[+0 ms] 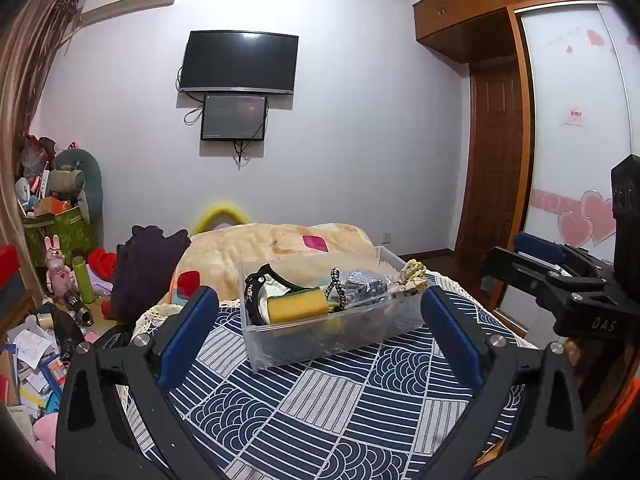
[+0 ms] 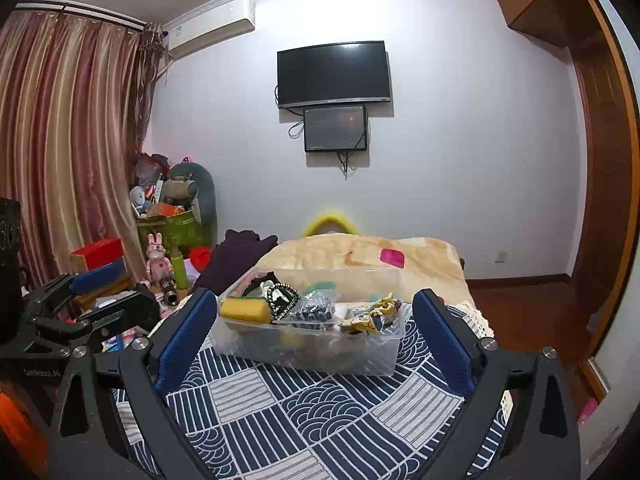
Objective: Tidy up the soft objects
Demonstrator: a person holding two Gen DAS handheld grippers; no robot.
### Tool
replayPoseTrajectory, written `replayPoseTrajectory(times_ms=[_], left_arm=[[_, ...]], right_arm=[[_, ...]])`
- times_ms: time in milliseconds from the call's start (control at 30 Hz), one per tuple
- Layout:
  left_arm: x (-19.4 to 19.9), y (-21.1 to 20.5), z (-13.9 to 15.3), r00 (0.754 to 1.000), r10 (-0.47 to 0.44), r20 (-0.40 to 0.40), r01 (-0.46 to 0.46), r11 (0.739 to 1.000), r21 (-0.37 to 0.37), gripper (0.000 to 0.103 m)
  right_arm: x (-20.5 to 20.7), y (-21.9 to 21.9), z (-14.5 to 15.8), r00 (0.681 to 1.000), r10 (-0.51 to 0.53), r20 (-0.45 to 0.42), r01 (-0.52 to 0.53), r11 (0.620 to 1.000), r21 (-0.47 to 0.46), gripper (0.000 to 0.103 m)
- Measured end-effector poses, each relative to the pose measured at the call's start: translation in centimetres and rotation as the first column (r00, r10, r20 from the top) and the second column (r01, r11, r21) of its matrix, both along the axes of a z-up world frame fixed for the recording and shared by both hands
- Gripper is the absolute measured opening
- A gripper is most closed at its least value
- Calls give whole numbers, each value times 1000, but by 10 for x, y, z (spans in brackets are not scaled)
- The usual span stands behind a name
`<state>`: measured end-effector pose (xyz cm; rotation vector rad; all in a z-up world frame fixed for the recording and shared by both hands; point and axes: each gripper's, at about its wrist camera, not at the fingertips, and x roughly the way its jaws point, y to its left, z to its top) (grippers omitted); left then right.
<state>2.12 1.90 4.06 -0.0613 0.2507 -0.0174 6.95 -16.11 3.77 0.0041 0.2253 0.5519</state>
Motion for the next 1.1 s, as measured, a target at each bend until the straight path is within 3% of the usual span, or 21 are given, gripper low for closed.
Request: replayPoseTrajectory(times_ms=[1100], left_arm=[[-3, -1, -2, 1000, -3, 2, 3, 1000, -8, 103]], right_arm=[[-9, 4, -1, 1000, 12, 3, -12, 1000, 4, 101]])
